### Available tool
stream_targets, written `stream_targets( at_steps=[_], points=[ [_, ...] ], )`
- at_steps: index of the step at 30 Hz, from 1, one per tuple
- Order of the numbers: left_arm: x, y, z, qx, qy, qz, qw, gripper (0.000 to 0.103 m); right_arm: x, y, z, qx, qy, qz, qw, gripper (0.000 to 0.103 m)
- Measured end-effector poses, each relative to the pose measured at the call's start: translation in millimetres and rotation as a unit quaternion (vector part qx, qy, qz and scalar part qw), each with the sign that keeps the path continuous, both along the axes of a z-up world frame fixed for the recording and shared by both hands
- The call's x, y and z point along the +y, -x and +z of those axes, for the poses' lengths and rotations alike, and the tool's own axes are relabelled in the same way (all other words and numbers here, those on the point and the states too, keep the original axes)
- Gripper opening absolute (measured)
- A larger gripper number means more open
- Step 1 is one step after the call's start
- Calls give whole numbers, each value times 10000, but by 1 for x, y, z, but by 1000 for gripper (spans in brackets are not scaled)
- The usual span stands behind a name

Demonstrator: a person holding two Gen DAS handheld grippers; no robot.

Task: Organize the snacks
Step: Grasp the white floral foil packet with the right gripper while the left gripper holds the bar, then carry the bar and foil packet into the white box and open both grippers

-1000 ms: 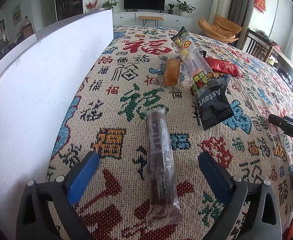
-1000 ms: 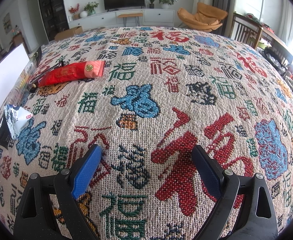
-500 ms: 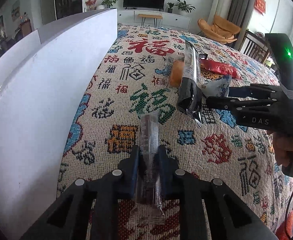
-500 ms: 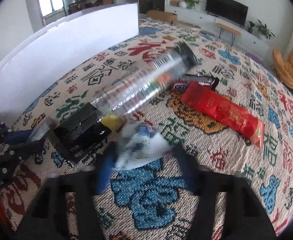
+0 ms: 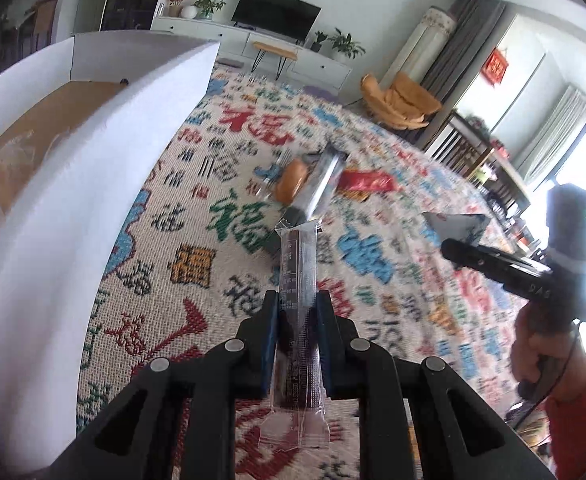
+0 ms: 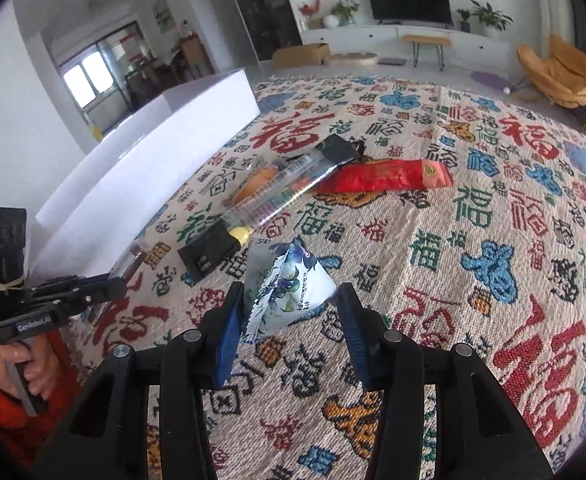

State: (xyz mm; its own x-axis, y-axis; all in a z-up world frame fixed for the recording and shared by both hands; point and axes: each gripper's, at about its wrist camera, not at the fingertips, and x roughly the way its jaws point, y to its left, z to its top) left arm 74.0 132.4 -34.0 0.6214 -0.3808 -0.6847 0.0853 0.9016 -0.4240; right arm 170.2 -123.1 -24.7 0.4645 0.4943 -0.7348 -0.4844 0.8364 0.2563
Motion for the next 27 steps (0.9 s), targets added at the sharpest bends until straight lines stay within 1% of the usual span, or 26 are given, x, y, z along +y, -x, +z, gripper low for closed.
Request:
stream_targets(
  at_steps=[3,5,7,8,9,11,12,13,14,15,16,17,19,21,22,23,25,26,27],
  points=[
    [19,9,34,-221,335,102,9991,17,18,5,30,-169,-274,126,9994,48],
    [43,14,57,-394,387,316,9980,17,43,8,58,-357,-541,377,9972,48],
    [72,19,76,-507,346,604,9963,17,81,11,90,-568,-812,761,9922,49],
    [90,21,84,-541,260,802,9950,18,100,13,104,-645,-912,938,9893,49],
    [112,23,92,-581,70,1064,9926,18,123,14,116,-700,-1003,1125,9861,49],
    [146,25,100,-578,-325,1497,9865,18,170,14,133,-737,-1173,1436,9799,49],
    [165,24,102,-535,-553,1728,9819,18,192,13,138,-743,-1232,1549,9774,50],
    [180,23,103,-498,-770,1931,9769,22,214,12,142,-779,-1230,1611,9761,52],
    [195,20,102,-434,-1014,2136,9707,29,235,10,145,-849,-1157,1578,9770,56],
    [210,16,101,-318,-1228,2360,9634,55,254,5,146,-889,-1094,1480,9789,70],
    [219,14,98,-248,-1325,2509,9586,77,270,-3,146,-891,-1021,1307,9821,74],
    [229,15,97,-228,-1384,2682,9531,80,277,-9,146,-906,-916,1109,9854,74],
    [237,21,94,-221,-1392,2837,9485,81,286,-20,144,-869,-686,794,9907,74],
    [232,29,91,-281,-1251,2818,9509,82,273,-23,141,-723,-757,677,9922,74],
    [228,31,89,-319,-1170,2797,9524,82,262,-21,140,-716,-846,674,9916,74],
    [218,33,85,-311,-1091,2739,9550,82,247,-18,134,-777,-834,626,9915,74],
    [197,33,78,-281,-944,2463,9642,82,218,-13,114,-967,-470,440,9932,79],
    [178,33,75,-275,-865,2210,9710,82,202,-14,102,-1021,-230,358,9939,79],
    [161,34,75,-303,-828,1955,9767,82,184,-15,82,-1028,91,243,9944,79]
  ],
)
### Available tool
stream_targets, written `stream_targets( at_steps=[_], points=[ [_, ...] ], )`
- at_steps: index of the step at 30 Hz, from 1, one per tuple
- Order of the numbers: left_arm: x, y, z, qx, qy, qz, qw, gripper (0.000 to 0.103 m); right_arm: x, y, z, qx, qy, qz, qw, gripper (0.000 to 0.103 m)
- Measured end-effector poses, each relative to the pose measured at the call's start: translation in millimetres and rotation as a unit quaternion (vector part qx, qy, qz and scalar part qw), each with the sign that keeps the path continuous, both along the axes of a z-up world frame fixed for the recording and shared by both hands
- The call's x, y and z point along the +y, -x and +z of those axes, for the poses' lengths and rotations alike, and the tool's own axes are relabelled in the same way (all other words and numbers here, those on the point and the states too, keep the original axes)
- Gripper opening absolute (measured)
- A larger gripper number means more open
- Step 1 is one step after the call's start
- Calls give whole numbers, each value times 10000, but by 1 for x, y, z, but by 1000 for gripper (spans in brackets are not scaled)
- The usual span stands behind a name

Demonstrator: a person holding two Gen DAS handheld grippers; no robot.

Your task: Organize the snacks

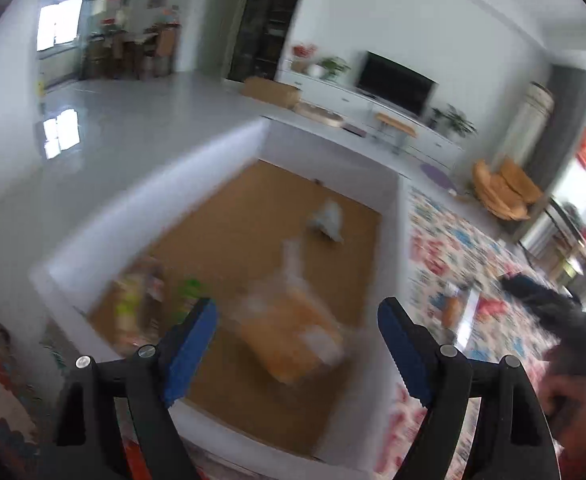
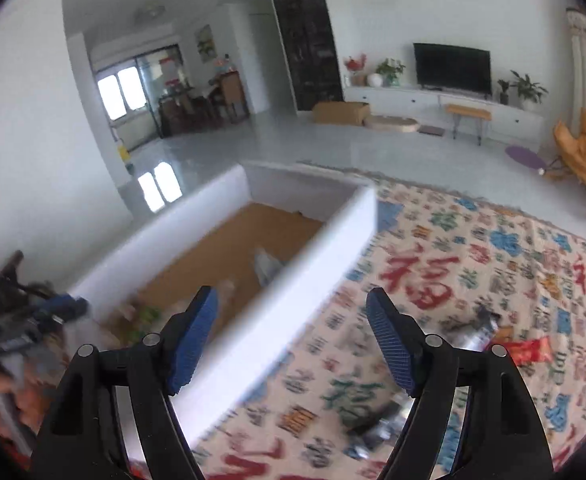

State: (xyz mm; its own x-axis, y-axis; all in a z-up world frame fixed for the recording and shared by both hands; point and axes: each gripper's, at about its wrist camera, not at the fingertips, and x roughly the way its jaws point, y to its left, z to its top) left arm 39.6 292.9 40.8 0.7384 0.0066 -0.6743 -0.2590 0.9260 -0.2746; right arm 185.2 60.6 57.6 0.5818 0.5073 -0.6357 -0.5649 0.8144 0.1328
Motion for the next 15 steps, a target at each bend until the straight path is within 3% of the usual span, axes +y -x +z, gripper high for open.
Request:
stream_targets(
  at_steps=[4,7,10,15],
  points=[
    [-92,-3,-1,-34,-88,-1278,9918,82,-90,-4,-82,253,1122,-843,9898,79],
    [-151,-11,-11,65,-178,-2080,9779,91,-157,4,-107,318,1458,-1448,9781,79],
    [-187,-29,-33,238,-315,-2271,9731,91,-206,11,-119,213,1713,-1908,9663,79],
    [-199,-67,-82,551,-559,-1972,9772,91,-253,14,-138,404,1584,-2350,9581,80]
  ],
)
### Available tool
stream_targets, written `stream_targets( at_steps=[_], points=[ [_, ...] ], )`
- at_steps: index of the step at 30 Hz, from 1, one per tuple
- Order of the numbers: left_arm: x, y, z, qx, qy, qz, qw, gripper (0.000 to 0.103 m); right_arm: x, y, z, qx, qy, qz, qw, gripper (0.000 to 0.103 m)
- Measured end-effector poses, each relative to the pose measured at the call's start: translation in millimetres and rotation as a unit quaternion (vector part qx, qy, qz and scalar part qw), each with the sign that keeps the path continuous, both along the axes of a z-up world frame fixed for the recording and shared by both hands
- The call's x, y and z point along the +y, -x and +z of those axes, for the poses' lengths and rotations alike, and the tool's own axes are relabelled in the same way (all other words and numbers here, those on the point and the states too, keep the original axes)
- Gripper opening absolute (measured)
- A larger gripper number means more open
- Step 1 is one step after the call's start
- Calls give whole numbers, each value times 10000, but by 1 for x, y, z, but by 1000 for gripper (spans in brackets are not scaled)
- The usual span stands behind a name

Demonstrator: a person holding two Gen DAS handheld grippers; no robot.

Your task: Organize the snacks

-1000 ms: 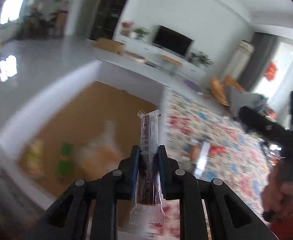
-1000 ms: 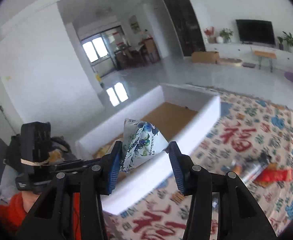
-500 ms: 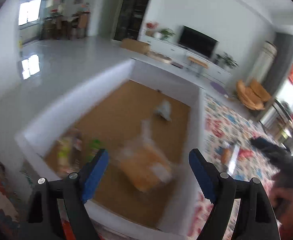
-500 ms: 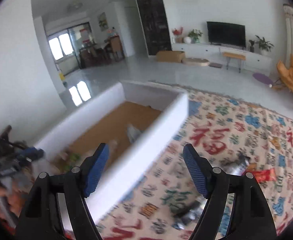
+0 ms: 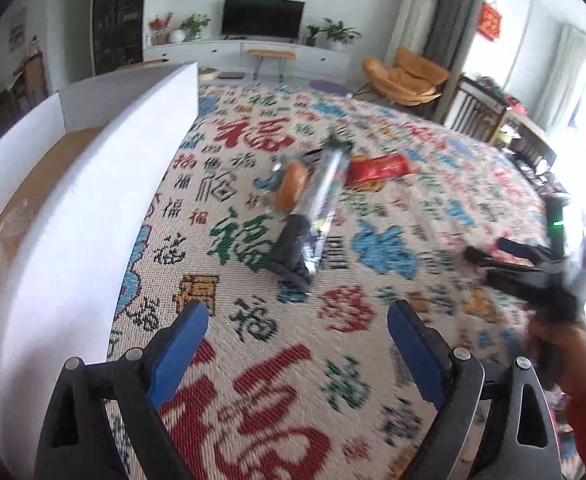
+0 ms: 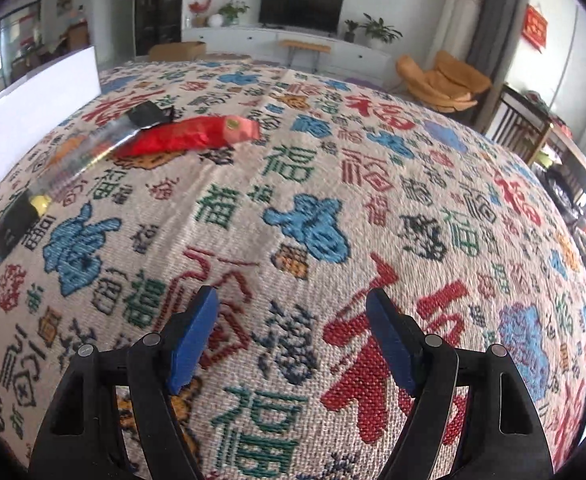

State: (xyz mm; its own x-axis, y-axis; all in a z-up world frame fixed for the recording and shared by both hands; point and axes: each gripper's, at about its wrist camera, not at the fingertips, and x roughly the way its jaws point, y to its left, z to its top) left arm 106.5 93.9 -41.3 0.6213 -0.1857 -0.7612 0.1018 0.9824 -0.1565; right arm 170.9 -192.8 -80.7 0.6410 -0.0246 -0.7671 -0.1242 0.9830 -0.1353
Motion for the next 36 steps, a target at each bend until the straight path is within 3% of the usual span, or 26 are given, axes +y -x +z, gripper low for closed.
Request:
stream_targets(
  at_steps=[5,8,16,36],
  points=[
    [6,-25,-36,49,-236,111,9996,91,-25,-7,-2,244,-696,-209,9971,85],
    [3,-35,-56,114,-297,134,9994,90,-20,-9,-4,240,-614,-220,9976,85],
    [7,-36,-57,84,-86,21,9999,97,-20,-8,-4,242,-648,-227,9973,86],
    [4,-37,-58,107,-116,-32,9999,100,-20,-9,-5,243,-651,-227,9973,86]
  ],
)
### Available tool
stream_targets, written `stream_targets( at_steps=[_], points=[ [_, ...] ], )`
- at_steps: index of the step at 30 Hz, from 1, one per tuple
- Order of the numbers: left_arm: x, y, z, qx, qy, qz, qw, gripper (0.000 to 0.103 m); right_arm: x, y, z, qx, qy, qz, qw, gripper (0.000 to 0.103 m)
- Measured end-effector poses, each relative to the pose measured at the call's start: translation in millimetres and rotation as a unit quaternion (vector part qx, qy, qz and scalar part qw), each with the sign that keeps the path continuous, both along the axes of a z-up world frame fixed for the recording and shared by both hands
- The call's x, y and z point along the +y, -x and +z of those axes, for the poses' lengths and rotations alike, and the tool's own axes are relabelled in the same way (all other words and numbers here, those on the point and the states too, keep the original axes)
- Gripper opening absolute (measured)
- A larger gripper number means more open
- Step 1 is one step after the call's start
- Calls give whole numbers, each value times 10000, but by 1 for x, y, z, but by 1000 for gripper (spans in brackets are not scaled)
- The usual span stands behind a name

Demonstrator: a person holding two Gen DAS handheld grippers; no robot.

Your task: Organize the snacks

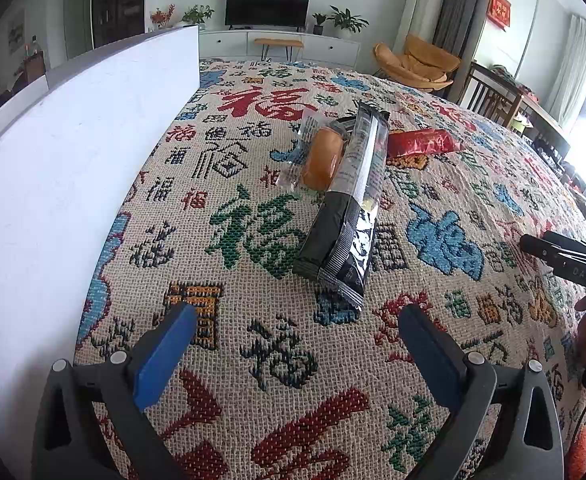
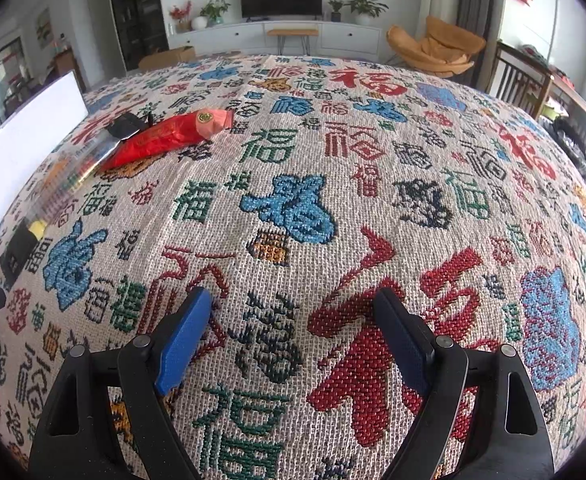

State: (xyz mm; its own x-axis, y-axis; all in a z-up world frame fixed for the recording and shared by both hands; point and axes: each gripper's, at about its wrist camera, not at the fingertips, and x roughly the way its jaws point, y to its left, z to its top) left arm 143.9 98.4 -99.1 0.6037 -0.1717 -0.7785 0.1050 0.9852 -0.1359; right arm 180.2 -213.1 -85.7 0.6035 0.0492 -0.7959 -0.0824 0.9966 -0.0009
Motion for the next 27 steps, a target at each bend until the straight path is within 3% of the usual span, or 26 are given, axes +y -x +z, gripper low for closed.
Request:
stream_targets(
  at_steps=[6,11,14,17,18,20,22,24,27],
  points=[
    [6,3,4,-83,128,75,9999,100,0,0,0,0,0,-1,10000,86],
    [7,-15,40,-394,551,128,9976,99,-1,0,0,1,-5,2,10000,86],
    [-13,-47,46,-213,195,-104,9995,99,1,-1,0,4,-6,5,10000,87],
    [-43,-75,33,22,-566,-446,9974,92,1,-1,0,4,-8,4,10000,87],
    [-49,-81,27,147,-755,-524,9957,80,1,-1,0,4,-9,4,10000,87],
    [-57,-87,13,438,-954,-640,9924,45,1,-1,0,4,-9,4,10000,87],
    [-55,-79,15,393,-792,-578,9944,20,1,-1,0,4,-11,4,10000,87],
    [-49,-60,26,348,-488,-505,9969,9,1,-1,0,4,-14,4,10000,87],
    [-37,-13,42,169,-213,-441,9987,8,1,-1,0,4,-11,3,10000,87]
  ],
)
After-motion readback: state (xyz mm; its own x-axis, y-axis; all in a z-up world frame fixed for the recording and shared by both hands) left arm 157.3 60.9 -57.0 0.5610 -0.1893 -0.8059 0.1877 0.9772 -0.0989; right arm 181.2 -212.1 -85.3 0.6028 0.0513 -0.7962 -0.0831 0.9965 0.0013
